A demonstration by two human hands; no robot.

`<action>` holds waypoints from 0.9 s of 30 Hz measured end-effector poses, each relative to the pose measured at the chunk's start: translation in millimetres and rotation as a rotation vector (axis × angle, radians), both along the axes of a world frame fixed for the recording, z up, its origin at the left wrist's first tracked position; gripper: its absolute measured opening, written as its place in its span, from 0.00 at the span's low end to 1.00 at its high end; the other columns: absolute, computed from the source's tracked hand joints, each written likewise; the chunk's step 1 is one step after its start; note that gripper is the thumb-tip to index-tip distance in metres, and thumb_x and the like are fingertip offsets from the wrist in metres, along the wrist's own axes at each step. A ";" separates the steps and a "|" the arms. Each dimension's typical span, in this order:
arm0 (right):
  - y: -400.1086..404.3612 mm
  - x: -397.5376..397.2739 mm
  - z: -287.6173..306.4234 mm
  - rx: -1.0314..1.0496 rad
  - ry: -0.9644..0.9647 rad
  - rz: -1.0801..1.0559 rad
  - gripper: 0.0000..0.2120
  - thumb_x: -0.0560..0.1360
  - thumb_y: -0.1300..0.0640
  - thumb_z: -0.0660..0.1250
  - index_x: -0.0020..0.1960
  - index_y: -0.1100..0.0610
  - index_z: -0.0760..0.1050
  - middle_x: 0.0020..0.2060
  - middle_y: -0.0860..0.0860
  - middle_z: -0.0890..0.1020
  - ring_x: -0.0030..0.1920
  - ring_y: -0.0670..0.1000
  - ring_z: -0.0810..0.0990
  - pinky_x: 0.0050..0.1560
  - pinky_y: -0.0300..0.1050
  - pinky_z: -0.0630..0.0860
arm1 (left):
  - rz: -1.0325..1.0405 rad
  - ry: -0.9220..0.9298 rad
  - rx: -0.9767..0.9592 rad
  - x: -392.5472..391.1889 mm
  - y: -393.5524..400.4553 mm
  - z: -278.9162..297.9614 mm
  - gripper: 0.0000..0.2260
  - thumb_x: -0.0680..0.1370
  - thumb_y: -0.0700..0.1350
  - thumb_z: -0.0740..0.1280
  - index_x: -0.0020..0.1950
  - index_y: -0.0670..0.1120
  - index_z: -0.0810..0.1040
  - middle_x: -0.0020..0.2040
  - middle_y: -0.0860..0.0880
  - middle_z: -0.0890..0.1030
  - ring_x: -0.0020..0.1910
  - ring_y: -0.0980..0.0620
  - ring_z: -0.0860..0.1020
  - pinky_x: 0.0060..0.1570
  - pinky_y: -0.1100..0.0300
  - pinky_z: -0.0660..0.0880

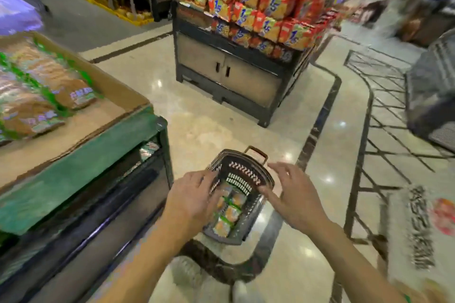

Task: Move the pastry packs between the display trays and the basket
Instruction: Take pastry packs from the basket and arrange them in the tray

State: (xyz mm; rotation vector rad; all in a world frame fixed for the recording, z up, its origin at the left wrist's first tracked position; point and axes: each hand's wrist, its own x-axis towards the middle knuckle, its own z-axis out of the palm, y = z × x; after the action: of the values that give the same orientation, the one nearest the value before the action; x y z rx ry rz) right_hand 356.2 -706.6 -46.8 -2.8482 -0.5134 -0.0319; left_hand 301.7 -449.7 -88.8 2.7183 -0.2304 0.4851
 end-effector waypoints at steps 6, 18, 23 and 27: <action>-129.9 -2.2 -41.6 0.039 0.112 -0.042 0.31 0.78 0.30 0.54 0.73 0.46 0.70 0.71 0.48 0.72 0.70 0.53 0.69 0.69 0.51 0.69 | 0.032 0.181 -0.031 8.9 -115.1 -38.3 0.18 0.79 0.55 0.68 0.64 0.47 0.79 0.56 0.49 0.83 0.51 0.46 0.82 0.46 0.52 0.79; -256.3 88.1 -85.4 0.125 0.238 0.188 0.26 0.80 0.36 0.59 0.70 0.51 0.73 0.68 0.52 0.75 0.67 0.57 0.72 0.67 0.55 0.70 | 0.324 0.373 -0.250 47.5 -276.9 -63.7 0.23 0.81 0.62 0.61 0.70 0.49 0.73 0.63 0.49 0.79 0.62 0.47 0.76 0.60 0.50 0.74; -216.7 169.0 -109.7 0.090 0.327 0.402 0.24 0.80 0.41 0.64 0.71 0.51 0.73 0.69 0.52 0.73 0.69 0.55 0.69 0.68 0.52 0.68 | 0.616 0.400 -0.314 78.8 -265.9 -88.3 0.24 0.82 0.64 0.60 0.69 0.50 0.74 0.63 0.50 0.78 0.62 0.49 0.76 0.57 0.52 0.75; -197.4 238.0 -129.9 0.013 0.414 0.471 0.25 0.80 0.37 0.60 0.72 0.49 0.71 0.69 0.49 0.72 0.69 0.53 0.68 0.68 0.50 0.67 | 0.695 0.453 -0.431 139.4 -261.4 -120.7 0.25 0.81 0.65 0.56 0.68 0.49 0.73 0.61 0.48 0.78 0.61 0.46 0.76 0.57 0.50 0.74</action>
State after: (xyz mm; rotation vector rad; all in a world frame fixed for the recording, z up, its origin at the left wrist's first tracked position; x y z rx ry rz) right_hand 594.2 -904.0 -176.7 -2.5391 -1.0520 0.6165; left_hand 441.1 -711.1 -209.5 2.3270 0.8552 0.0569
